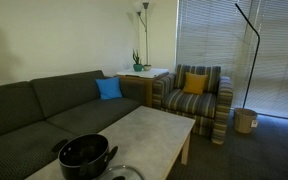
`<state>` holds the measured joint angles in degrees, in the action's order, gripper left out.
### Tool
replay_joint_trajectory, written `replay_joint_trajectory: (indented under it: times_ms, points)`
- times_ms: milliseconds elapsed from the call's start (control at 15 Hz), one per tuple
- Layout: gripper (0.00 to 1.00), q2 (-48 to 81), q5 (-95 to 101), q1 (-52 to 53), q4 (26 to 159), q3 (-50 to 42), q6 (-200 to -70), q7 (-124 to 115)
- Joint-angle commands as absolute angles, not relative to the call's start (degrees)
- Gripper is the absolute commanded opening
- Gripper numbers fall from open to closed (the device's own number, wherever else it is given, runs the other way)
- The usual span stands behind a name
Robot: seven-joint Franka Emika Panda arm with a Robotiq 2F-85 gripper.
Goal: Remove the black spoon from the pot and put it on the table
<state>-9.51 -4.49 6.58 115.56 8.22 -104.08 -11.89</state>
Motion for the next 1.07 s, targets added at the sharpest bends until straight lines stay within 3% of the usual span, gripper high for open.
replay_joint_trajectory:
  times_ms: [0,600,667,1000]
  points:
    - [1.00,-1.73,-5.43,6.44,109.82,7.15,-102.58,-6.20]
    - [1.00,16.15,0.46,5.95,94.44,5.84,-83.44,6.92]
    - [1.00,11.83,-0.39,6.35,99.63,6.00,-88.20,4.02]
    - [1.00,15.80,0.05,6.23,95.78,5.83,-85.18,5.60]
